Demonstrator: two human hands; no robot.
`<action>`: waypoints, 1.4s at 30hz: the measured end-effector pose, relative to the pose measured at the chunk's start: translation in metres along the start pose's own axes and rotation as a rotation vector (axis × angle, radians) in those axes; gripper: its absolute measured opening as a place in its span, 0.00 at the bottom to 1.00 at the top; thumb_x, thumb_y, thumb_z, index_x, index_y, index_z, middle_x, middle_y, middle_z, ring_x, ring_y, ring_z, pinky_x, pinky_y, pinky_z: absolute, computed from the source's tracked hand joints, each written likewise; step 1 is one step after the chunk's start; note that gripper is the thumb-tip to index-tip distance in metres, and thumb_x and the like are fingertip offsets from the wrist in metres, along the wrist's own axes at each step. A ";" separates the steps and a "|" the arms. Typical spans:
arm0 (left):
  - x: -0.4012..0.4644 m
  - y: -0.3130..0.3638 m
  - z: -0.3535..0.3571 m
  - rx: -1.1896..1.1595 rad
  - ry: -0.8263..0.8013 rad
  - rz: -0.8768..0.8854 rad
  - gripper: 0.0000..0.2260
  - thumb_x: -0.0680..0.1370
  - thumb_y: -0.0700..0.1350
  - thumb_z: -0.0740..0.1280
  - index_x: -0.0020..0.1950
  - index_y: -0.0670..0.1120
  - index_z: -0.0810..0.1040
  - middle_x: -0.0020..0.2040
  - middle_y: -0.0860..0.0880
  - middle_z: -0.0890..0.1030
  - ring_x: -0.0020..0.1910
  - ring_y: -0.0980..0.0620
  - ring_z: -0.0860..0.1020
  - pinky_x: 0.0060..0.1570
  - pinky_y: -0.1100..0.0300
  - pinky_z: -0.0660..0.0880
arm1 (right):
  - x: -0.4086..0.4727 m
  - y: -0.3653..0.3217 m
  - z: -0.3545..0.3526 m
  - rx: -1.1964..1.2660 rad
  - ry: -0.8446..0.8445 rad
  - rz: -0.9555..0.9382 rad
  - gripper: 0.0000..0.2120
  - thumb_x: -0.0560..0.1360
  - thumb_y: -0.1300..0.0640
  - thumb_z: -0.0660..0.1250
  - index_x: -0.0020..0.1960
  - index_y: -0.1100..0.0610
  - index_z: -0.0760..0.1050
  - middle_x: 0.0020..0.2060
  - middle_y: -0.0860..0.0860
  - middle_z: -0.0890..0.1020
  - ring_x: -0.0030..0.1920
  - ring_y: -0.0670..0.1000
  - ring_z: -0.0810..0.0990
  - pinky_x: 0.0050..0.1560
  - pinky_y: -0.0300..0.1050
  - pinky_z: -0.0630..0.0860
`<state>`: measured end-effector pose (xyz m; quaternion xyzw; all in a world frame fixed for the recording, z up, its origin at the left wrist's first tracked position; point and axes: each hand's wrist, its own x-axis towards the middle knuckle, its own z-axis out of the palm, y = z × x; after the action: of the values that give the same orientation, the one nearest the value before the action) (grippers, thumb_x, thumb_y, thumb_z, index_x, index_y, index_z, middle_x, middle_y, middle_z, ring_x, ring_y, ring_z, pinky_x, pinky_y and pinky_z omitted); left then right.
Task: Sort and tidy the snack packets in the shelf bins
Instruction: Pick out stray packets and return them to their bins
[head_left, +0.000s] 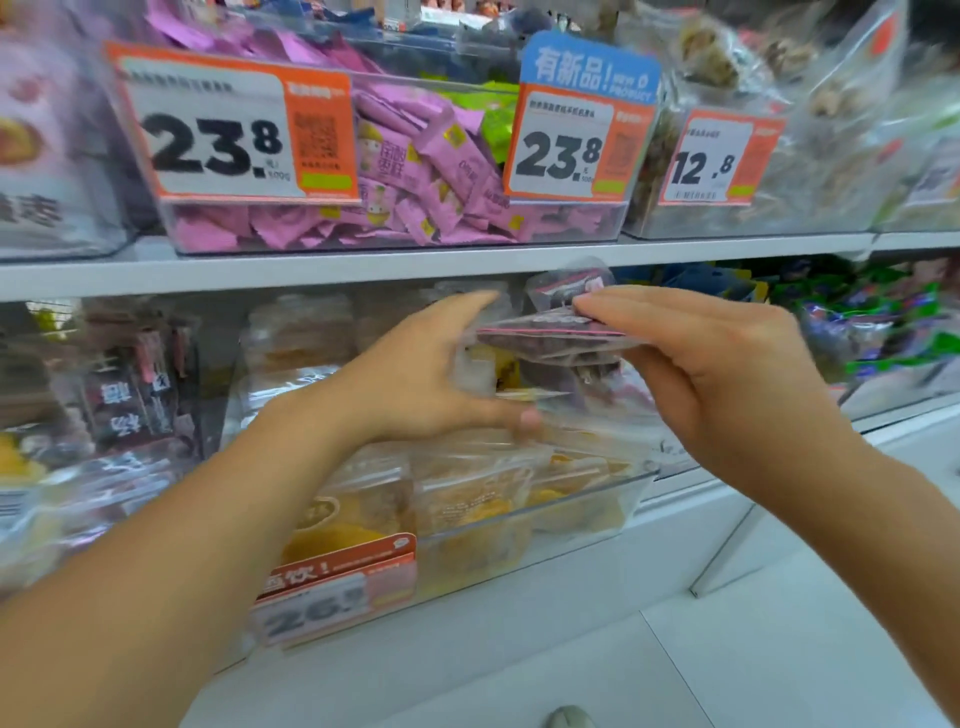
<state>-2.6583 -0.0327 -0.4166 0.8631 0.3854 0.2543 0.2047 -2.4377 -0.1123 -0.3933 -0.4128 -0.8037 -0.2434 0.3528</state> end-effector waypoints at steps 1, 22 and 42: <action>-0.004 0.005 -0.005 -0.121 0.027 0.080 0.46 0.64 0.60 0.78 0.78 0.51 0.64 0.74 0.57 0.70 0.71 0.64 0.67 0.72 0.62 0.64 | 0.001 -0.011 -0.003 0.075 0.040 -0.016 0.15 0.74 0.69 0.66 0.60 0.64 0.81 0.56 0.56 0.83 0.57 0.50 0.82 0.64 0.35 0.73; -0.223 -0.074 -0.162 -0.307 0.528 -0.427 0.31 0.62 0.51 0.78 0.65 0.55 0.77 0.56 0.56 0.84 0.56 0.55 0.82 0.58 0.50 0.79 | 0.108 -0.142 0.082 0.864 -0.211 0.184 0.08 0.78 0.60 0.68 0.52 0.50 0.82 0.36 0.47 0.84 0.32 0.43 0.78 0.36 0.35 0.75; -0.237 -0.097 -0.165 -0.216 0.651 -0.400 0.15 0.71 0.39 0.77 0.50 0.58 0.81 0.49 0.52 0.86 0.50 0.50 0.84 0.56 0.50 0.80 | 0.134 -0.212 0.149 0.749 -0.371 0.271 0.08 0.80 0.61 0.67 0.54 0.54 0.84 0.36 0.46 0.81 0.34 0.47 0.82 0.40 0.44 0.84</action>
<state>-2.9474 -0.1287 -0.4067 0.6189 0.5616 0.5087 0.2069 -2.7241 -0.0591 -0.4061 -0.3945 -0.8249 0.1917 0.3566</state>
